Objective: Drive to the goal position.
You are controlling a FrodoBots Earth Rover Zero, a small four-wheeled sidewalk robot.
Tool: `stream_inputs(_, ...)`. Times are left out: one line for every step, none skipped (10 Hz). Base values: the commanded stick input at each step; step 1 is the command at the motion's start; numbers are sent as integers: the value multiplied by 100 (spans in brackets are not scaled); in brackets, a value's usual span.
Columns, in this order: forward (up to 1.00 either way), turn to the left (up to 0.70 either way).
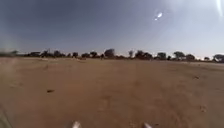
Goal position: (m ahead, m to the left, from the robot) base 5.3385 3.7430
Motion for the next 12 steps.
stream_inputs(70, 35)
stream_inputs(70, 35)
stream_inputs(70, 35)
stream_inputs(70, 35)
stream_inputs(70, 25)
stream_inputs(70, 9)
stream_inputs(70, 0)
stream_inputs(70, 0)
stream_inputs(70, 0)
stream_inputs(70, 0)
stream_inputs(70, 0)
stream_inputs(70, 0)
